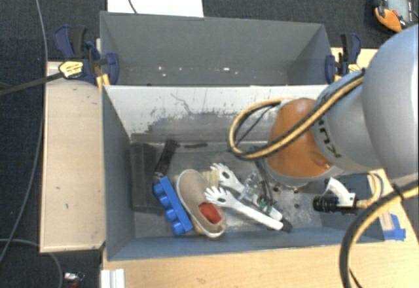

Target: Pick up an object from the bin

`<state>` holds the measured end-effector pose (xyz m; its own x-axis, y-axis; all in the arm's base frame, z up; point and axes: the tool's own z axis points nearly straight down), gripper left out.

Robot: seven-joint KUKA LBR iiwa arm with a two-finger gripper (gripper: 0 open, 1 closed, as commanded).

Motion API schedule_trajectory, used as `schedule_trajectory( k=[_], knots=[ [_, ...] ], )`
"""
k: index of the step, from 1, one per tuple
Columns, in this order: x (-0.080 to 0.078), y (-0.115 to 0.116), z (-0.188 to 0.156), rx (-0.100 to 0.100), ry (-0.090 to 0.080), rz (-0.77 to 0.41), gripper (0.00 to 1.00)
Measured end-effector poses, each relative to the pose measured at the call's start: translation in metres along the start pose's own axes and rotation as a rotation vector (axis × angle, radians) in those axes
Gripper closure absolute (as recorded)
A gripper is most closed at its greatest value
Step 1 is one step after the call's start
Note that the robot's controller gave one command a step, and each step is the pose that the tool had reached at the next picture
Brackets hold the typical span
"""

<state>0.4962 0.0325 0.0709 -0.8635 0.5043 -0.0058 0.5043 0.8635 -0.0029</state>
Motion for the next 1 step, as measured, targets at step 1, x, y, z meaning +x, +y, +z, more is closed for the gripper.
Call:
schedule_trajectory(
  k=[1],
  knots=[
    [0.0002,-0.0005,-0.0169,0.001,0.001,-0.002,1.00]
  ],
)
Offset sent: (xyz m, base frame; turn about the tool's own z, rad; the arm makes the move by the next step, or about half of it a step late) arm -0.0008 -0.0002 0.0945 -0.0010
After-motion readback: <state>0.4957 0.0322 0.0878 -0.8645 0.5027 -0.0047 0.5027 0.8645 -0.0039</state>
